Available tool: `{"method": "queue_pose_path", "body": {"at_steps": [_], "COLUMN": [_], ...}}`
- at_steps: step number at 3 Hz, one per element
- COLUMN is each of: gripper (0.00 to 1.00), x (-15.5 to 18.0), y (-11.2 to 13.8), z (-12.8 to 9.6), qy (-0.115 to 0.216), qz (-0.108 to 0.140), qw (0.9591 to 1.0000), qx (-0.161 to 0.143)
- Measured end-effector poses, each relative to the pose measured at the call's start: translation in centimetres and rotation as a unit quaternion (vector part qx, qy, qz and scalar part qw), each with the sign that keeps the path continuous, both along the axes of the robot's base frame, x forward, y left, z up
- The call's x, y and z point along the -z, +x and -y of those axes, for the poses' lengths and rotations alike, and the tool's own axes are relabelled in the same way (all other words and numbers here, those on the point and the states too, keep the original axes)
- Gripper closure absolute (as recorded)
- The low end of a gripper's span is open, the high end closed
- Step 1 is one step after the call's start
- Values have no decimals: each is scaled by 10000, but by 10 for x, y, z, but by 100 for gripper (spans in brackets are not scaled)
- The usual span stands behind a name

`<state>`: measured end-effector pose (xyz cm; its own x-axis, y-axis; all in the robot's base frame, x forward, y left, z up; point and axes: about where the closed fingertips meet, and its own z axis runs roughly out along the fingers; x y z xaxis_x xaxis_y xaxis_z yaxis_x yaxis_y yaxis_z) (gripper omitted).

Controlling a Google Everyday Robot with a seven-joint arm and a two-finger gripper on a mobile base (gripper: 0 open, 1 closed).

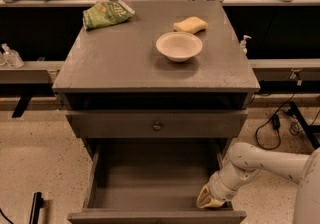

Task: Open middle drawer

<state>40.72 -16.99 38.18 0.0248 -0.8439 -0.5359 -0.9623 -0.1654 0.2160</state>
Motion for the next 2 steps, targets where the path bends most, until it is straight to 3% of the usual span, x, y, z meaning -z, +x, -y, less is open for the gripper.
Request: {"method": "queue_pose_path", "body": {"at_steps": [1, 2], "gripper": [100, 100], "x": [-37, -79], "y": [6, 14], "z": [14, 29], "qy": [128, 260], "qz": [482, 1000], "qw": [9987, 9944], "qx": [103, 209]}}
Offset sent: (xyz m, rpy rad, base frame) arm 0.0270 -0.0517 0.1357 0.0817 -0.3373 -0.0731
